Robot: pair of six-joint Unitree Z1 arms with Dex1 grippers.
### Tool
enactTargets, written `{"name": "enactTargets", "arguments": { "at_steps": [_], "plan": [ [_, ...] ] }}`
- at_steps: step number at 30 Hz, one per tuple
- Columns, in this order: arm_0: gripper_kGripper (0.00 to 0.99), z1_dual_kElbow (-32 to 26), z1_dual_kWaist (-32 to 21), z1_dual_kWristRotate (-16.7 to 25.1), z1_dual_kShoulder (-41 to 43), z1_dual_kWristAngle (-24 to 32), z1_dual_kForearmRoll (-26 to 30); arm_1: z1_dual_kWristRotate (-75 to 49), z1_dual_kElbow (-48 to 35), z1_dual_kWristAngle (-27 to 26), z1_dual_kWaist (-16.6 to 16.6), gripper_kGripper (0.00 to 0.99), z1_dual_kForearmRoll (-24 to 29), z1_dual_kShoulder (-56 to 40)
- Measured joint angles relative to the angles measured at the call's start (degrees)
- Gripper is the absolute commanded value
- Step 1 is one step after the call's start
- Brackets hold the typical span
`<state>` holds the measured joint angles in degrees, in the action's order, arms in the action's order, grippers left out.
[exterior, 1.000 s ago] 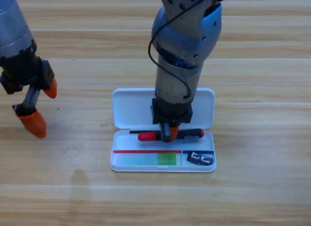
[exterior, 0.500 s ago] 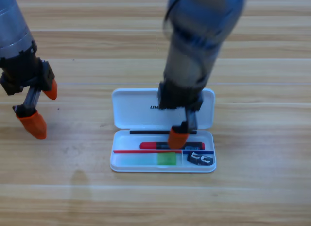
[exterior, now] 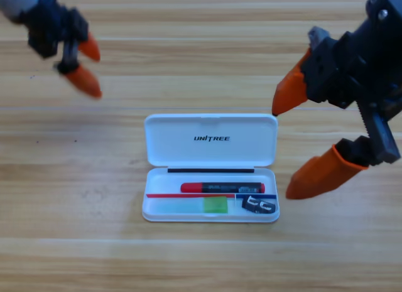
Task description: Clean up eraser and pencils
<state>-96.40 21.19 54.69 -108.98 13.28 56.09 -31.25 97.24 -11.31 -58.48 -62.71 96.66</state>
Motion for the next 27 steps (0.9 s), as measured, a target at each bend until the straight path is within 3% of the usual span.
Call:
{"name": "enactTargets", "arguments": {
  "at_steps": [5, 9, 15, 27],
  "plan": [
    [0.000, -11.4, -4.3, 0.8, -9.3, 8.4, 0.3, 2.6, -0.2, -1.8, -0.4, 0.990, 1.3, 0.0],
    [0.000, -17.7, -6.0, 2.9, -17.4, 17.6, 2.7, 5.0, -1.3, -2.7, -0.7, 0.990, 3.0, 0.0],
    [0.000, -18.2, -6.4, 3.0, -26.6, 28.7, 3.6, 5.8, -2.1, -4.6, -0.8, 0.990, 4.5, 0.0],
    [0.000, -18.6, -3.1, 5.2, -34.5, 34.6, 8.8, 5.9, -2.5, -5.7, -0.8, 0.990, 4.7, 0.0]
  ]
}}
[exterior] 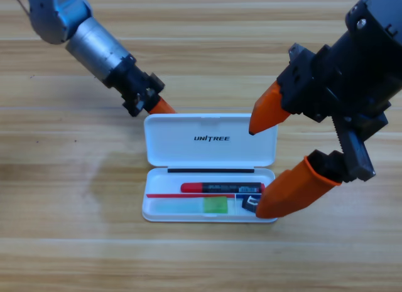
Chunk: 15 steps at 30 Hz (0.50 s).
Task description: Clean up eraser and pencils
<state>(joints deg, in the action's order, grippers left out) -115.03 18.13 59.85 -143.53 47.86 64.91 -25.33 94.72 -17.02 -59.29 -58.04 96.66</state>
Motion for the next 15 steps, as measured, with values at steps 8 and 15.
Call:
{"name": "enactTargets", "arguments": {
  "at_steps": [8, 15],
  "plan": [
    [0.000, 2.0, 2.8, 0.8, 1.5, 0.0, 2.2, 0.0, 0.0, -0.4, 0.0, 0.990, 0.0, 0.0],
    [0.000, 4.5, 5.4, 0.8, 7.4, -0.7, 2.2, 0.0, 0.0, -1.0, 0.0, 0.990, 0.0, 0.0]
  ]
}}
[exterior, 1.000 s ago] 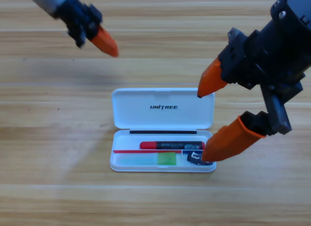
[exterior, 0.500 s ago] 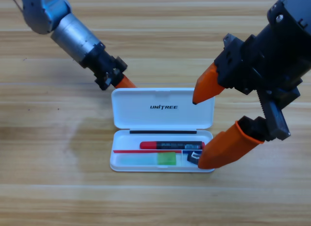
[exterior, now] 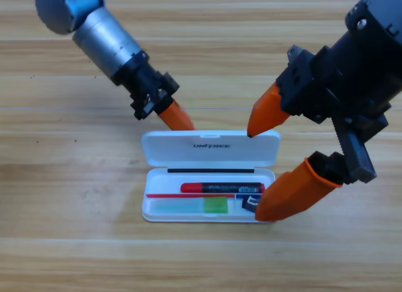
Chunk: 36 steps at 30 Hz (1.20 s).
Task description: Clean up eraser and pencils
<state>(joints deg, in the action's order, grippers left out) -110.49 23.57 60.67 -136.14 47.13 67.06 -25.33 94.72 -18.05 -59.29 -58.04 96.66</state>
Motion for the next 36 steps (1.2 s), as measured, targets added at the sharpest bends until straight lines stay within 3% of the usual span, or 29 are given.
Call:
{"name": "enactTargets", "arguments": {
  "at_steps": [10, 20, 25, 31, 36],
  "plan": [
    [0.000, 5.2, 3.8, 0.1, 3.6, -1.8, -0.6, 0.0, 0.0, -0.1, 0.0, 0.990, 0.0, 0.0],
    [0.000, 12.8, 4.9, 0.9, 4.1, -5.3, -6.5, 0.3, 0.0, -0.1, 0.0, 0.990, 0.0, 0.0],
    [0.000, 17.3, 5.0, 0.8, 6.0, -8.5, -11.4, 0.3, 0.0, -0.1, 0.0, 0.990, 0.0, 0.0],
    [0.000, 27.7, 7.4, -2.7, 13.1, -16.9, -23.6, 0.4, 0.0, -0.1, 0.0, 0.990, 0.0, 0.0],
    [0.000, 32.0, 9.0, -3.7, 15.6, -20.2, -28.3, 0.4, 0.0, -0.1, 0.0, 0.990, 0.0, 0.0]
  ]
}}
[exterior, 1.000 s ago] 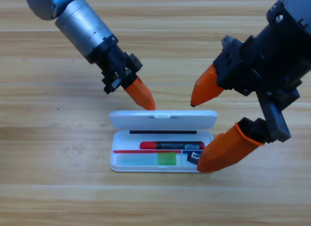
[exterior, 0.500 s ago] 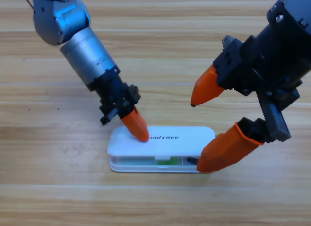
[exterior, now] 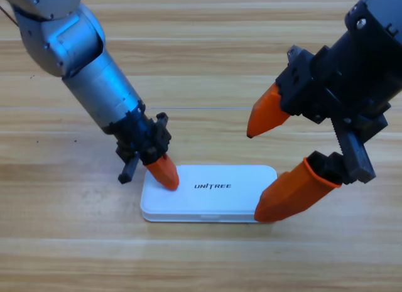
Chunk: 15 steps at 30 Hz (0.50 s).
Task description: Clean up eraser and pencils
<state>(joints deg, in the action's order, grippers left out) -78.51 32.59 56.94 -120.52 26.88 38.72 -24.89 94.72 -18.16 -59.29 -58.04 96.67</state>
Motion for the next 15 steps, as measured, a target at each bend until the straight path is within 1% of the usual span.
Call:
{"name": "enactTargets", "arguments": {
  "at_steps": [2, 6, 8, 10, 12, 15],
  "plan": [
    [0.000, 1.2, 0.5, -0.5, 1.0, -0.9, -1.5, 0.0, 0.0, 0.0, 0.0, 0.990, 0.0, 0.0],
    [0.000, 2.4, 1.0, -0.8, 3.1, -2.3, -0.9, 0.0, 0.0, 0.0, 0.0, 0.990, 0.0, 0.0],
    [0.000, 2.3, 1.1, -0.8, 5.2, -2.5, 2.3, 0.0, 0.0, 0.0, 0.0, 0.990, 0.0, 0.0],
    [0.000, 0.8, 1.1, -0.8, 9.2, -2.5, 7.5, 0.0, 0.0, 0.0, 0.0, 0.990, 0.0, 0.0],
    [0.000, -1.4, 1.1, -0.8, 14.9, -2.4, 12.0, 0.0, 0.0, 0.0, 0.0, 0.990, 0.0, 0.0],
    [0.000, -2.6, 1.2, -0.8, 25.0, -0.3, 16.0, 0.0, 0.0, 0.0, 0.0, 0.990, 0.0, 0.0]
  ]
}}
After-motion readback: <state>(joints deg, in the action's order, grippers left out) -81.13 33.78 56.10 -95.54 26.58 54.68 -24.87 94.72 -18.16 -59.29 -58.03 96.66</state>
